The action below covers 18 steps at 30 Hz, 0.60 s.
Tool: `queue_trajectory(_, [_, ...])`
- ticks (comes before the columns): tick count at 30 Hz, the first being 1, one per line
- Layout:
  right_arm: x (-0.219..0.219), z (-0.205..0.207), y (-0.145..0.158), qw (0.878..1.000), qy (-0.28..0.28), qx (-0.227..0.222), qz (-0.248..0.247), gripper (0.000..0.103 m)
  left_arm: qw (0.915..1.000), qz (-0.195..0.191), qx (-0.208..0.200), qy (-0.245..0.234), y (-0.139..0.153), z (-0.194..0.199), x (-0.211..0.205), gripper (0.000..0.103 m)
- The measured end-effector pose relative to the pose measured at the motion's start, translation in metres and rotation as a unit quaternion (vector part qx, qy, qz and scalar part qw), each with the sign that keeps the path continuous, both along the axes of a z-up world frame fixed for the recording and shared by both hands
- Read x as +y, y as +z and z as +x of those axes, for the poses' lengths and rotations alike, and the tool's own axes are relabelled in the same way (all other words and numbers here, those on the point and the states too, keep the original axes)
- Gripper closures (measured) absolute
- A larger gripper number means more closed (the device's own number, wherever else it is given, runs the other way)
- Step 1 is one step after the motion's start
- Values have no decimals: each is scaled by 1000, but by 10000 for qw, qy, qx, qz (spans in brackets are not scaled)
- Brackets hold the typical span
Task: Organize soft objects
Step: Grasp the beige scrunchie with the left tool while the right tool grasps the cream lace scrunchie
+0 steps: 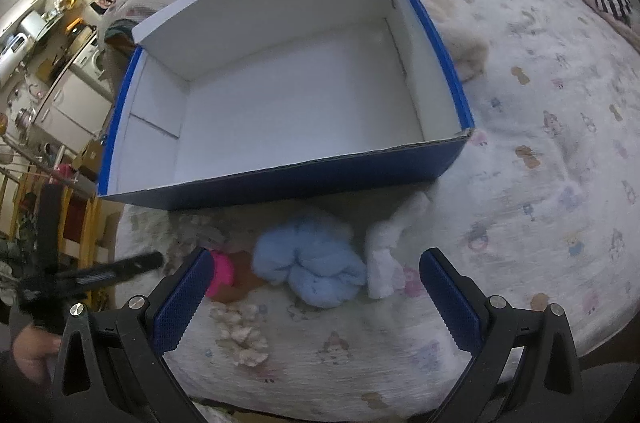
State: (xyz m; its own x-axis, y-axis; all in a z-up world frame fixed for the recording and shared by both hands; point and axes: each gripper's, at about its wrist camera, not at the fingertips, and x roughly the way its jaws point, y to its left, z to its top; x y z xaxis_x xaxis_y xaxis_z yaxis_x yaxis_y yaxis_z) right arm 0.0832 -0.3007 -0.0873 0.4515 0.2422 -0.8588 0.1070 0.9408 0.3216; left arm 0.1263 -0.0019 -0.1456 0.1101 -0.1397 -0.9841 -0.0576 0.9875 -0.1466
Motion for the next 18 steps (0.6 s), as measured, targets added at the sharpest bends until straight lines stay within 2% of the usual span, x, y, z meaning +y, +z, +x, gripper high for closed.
queue_trajectory(2, [-2,0,-2,10000,-38,6,8,0,10000,-42,39,-51,-8,0,-1,46])
queue_trajectory(6, [-2,1,-11,9998,17,185,107,0,9999,-161,-3,-17,-16,0,1,59])
queue_trajectory(7, [-1,2,-13,9997,60,222,127,0,9999,-133,-11,-14,-16,-1,2,65])
queue_trajectory(8, [2,3,-15,9995,113,256,121,0,9999,-127,-17,31,-15,-2,4,77])
queue_trajectory(10, [8,4,-17,9993,205,295,44,0,9996,-257,13,150,-18,-5,11,91])
queue_trajectory(13, [19,6,-22,9980,466,418,123,0,9988,-431,-4,226,-16,-12,21,95])
queue_trajectory(16, [35,4,-27,9940,877,559,326,0,9989,-366,-224,210,-4,-21,28,95])
queue_trajectory(18, [50,1,-28,9915,1169,563,110,0,9986,-302,-393,205,6,-30,33,95])
